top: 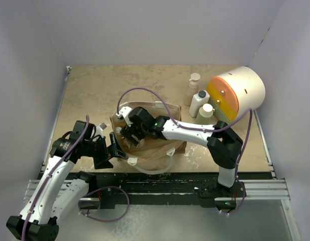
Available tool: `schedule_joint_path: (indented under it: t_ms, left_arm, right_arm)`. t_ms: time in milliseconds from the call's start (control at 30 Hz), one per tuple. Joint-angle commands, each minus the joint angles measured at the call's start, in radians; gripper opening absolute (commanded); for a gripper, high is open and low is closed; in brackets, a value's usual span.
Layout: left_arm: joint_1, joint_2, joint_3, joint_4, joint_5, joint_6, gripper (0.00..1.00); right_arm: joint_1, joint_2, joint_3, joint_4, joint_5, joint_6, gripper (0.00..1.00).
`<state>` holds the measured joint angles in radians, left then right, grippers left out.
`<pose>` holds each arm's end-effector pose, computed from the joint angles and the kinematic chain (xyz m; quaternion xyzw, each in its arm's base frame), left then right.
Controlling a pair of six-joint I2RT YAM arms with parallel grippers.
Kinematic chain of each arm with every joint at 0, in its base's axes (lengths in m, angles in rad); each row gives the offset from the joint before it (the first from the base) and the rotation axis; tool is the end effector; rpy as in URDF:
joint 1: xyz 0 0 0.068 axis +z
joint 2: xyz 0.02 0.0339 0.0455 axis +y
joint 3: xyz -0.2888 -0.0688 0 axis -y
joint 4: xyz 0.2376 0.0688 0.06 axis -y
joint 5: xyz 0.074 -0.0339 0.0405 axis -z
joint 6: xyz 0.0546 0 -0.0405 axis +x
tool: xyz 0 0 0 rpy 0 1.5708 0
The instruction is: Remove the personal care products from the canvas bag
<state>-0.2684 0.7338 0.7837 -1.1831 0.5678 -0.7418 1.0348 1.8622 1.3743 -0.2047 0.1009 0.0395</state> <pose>0.0797 -0.0524 0.2700 -0.1606 0.9252 -0.3401 0.0500 0.2293 0.3753 0.2498 -0.4127 0.8046 0.1780 0.3881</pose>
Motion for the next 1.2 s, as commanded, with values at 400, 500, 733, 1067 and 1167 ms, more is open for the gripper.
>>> schedule_joint_path:
  t_ms: [400, 500, 733, 1067, 1167]
  left_arm:
    - [0.002, 0.011, 0.050, 0.008, -0.041, -0.013, 0.99]
    - [0.003, 0.012, 0.069, 0.004, -0.057, -0.016, 0.99]
    - [0.002, 0.006, 0.080, 0.015, -0.055, -0.018, 0.99]
    - [0.001, 0.021, 0.059, 0.045, -0.032, 0.004, 0.99]
    - [0.001, 0.027, 0.059, 0.040, -0.035, 0.017, 0.99]
  right_arm:
    - [-0.016, -0.167, 0.077, -0.019, -0.004, 0.122, 0.17]
    - [-0.022, -0.212, 0.103, -0.046, 0.025, 0.136, 0.06]
    - [-0.040, -0.331, 0.120, -0.085, 0.043, 0.191, 0.00]
    - [-0.045, -0.507, 0.127, -0.170, 0.123, 0.285, 0.00]
    - [-0.045, -0.570, 0.148, -0.200, 0.192, 0.255, 0.00]
